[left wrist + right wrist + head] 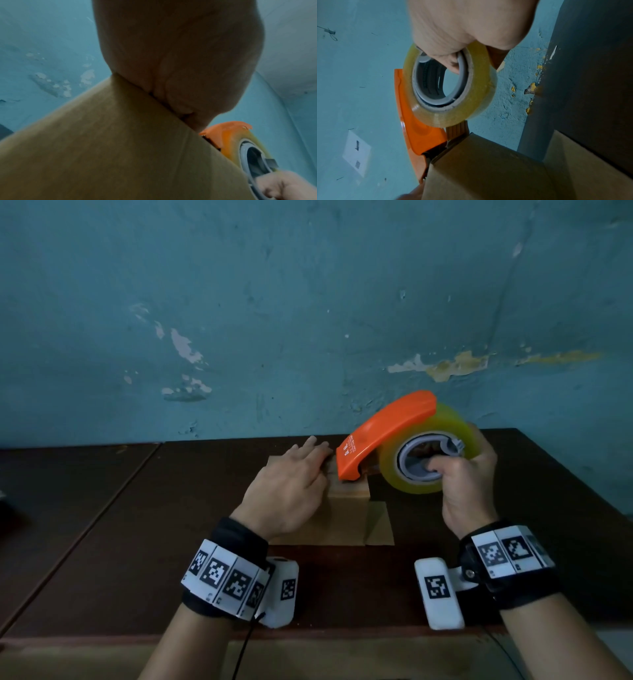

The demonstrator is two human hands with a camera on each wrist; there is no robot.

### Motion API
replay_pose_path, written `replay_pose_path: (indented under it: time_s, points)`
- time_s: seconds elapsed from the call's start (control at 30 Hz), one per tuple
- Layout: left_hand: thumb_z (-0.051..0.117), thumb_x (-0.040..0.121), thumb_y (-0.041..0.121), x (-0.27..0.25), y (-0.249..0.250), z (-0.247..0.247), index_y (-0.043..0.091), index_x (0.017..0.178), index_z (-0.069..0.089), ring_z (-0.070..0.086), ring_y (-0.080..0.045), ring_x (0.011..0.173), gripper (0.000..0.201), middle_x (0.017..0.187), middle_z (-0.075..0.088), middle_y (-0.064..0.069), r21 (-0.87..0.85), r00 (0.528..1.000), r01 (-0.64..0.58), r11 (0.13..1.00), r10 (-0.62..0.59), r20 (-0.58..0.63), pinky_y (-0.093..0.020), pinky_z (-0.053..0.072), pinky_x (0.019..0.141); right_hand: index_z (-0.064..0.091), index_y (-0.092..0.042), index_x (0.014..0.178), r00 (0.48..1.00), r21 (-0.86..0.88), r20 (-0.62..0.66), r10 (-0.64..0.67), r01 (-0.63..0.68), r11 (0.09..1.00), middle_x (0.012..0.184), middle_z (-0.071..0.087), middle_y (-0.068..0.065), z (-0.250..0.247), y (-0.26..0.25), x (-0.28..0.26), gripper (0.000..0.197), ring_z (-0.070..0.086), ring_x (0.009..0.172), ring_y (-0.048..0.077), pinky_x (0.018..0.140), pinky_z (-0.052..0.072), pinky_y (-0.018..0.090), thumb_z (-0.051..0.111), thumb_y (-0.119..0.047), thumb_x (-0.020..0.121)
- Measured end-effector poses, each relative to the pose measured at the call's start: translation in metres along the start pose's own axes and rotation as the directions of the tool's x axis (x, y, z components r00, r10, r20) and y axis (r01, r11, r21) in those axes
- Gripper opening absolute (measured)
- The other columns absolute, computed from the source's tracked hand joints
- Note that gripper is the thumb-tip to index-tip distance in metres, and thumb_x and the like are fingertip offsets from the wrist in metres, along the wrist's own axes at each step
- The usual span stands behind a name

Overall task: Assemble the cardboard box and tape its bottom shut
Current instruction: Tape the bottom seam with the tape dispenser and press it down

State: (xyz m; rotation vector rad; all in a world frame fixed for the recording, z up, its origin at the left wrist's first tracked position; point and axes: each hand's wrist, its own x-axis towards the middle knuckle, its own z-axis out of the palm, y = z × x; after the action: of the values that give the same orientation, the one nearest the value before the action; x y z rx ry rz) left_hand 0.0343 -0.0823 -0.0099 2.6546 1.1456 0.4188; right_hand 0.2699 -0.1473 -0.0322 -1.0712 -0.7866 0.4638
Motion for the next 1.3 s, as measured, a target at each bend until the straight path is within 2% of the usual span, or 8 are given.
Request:
replay_pose_path:
  time_s: [0.1,0.2,0.3,0.5,0.67,0.8,1.17,1.3]
  points:
    - [0.021,0.09,0.053,-0.003,0.006,-0.004,0.018,0.16,0.028,0.006,-0.011,0.156,0.078,0.169,0.021,0.001,0.03,0.999,-0.025,0.999,0.024,0.027,-0.017,-0.005,0.113,0.059,-0.015,0.085,1.0,0.001,0.007,-0.006,0.006,1.0,0.091,0.062,0.013,0.0,0.0,0.001,0.044,0.067,0.088,0.025,0.083,0.057,0.047,0.053,0.026,0.068]
    - [0.018,0.086,0.084,-0.003,0.004,0.005,0.022,0.161,0.025,0.007,-0.012,0.157,0.097,0.169,0.022,0.0,0.172,0.998,-0.061,0.983,0.062,-0.004,-0.034,0.0,0.126,0.059,-0.014,0.086,1.0,-0.001,0.008,-0.006,0.006,1.0,0.092,0.063,0.013,0.0,-0.001,0.001,0.044,0.068,0.09,0.026,0.084,0.058,0.046,0.053,0.026,0.069]
    - [0.023,0.075,0.098,-0.001,0.003,0.009,0.027,0.161,0.021,0.009,-0.015,0.157,0.112,0.168,0.024,0.0,0.24,0.999,-0.049,0.969,0.05,0.002,-0.042,0.007,0.128,0.06,-0.013,0.089,1.0,-0.002,0.001,0.002,-0.002,1.0,0.091,0.064,0.011,0.0,-0.001,0.001,0.044,0.069,0.089,0.025,0.084,0.059,0.045,0.054,0.026,0.069]
    - [0.023,0.074,0.098,-0.001,0.002,0.009,0.027,0.151,0.038,0.053,-0.016,0.128,0.106,0.133,0.057,0.004,0.287,0.998,-0.036,0.957,0.05,-0.044,-0.042,0.024,0.123,0.06,-0.002,0.095,1.0,-0.055,0.01,-0.023,0.023,0.998,0.088,0.063,0.01,-0.002,-0.003,0.003,0.041,0.068,0.083,0.02,0.077,0.058,0.039,0.055,0.027,0.067]
    - [0.028,0.076,0.097,-0.001,0.003,0.007,0.027,0.149,0.04,0.053,-0.015,0.12,0.102,0.128,0.056,0.006,0.273,0.998,-0.03,0.962,0.042,-0.039,-0.038,0.034,0.115,0.058,-0.016,0.083,0.997,-0.119,0.044,-0.06,0.065,0.991,0.08,0.062,0.002,-0.004,-0.009,0.004,0.048,0.067,0.076,0.014,0.069,0.057,0.029,0.058,0.029,0.064]
    - [0.029,0.077,0.095,-0.002,0.003,0.005,0.027,0.149,0.04,0.051,-0.014,0.119,0.1,0.129,0.054,0.008,0.27,0.998,-0.033,0.962,0.047,-0.046,-0.036,0.036,0.108,0.059,-0.016,0.082,0.999,-0.133,0.016,-0.036,0.038,0.99,0.084,0.064,0.008,-0.014,-0.013,0.011,0.048,0.068,0.081,0.02,0.075,0.057,0.04,0.058,0.028,0.063]
    - [0.028,0.077,0.094,-0.002,0.003,0.005,0.025,0.151,0.038,0.049,-0.015,0.123,0.101,0.135,0.052,0.007,0.265,0.999,-0.026,0.964,0.036,-0.033,-0.037,0.035,0.11,0.059,-0.018,0.082,1.0,-0.184,0.006,-0.006,0.007,0.983,0.086,0.065,0.01,-0.038,-0.02,0.021,0.053,0.068,0.078,0.019,0.068,0.057,0.034,0.064,0.028,0.057]
    - [0.029,0.079,0.092,-0.002,0.003,0.004,0.026,0.152,0.036,0.047,-0.015,0.125,0.098,0.137,0.051,0.007,0.263,0.999,-0.027,0.965,0.034,-0.021,-0.037,0.032,0.112,0.06,-0.013,0.087,0.998,-0.157,-0.054,0.041,-0.049,0.986,0.09,0.067,0.009,-0.053,-0.019,0.03,0.05,0.07,0.086,0.023,0.073,0.056,0.037,0.061,0.027,0.057]
